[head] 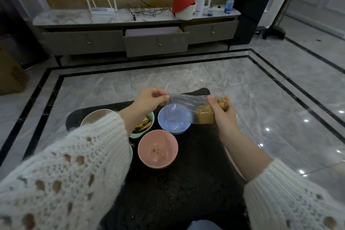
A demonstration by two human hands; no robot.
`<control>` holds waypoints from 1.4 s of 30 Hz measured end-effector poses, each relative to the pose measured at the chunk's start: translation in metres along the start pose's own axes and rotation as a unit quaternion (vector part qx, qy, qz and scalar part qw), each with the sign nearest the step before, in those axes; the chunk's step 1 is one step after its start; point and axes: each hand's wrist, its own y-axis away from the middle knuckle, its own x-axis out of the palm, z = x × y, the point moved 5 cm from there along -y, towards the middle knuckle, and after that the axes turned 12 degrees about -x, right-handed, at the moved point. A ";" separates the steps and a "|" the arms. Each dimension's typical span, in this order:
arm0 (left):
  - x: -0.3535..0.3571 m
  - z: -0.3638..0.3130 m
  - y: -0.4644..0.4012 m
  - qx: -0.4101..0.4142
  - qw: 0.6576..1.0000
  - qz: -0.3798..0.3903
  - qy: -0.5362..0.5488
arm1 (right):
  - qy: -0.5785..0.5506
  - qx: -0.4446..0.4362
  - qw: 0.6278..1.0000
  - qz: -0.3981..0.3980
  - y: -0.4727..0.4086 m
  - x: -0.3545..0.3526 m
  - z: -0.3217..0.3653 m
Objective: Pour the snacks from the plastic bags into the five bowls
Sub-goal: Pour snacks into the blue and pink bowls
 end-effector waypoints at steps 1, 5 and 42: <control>0.002 0.003 -0.001 -0.006 1.000 0.007 -0.006 | 0.006 -0.003 1.000 0.003 0.000 0.001 0.000; 0.004 0.009 -0.007 -0.016 1.000 0.014 0.015 | 0.022 -0.014 1.000 0.010 -0.003 0.002 0.006; 0.004 0.046 -0.005 -0.097 0.984 0.037 0.147 | 0.211 -0.098 0.969 0.081 -0.024 0.030 0.030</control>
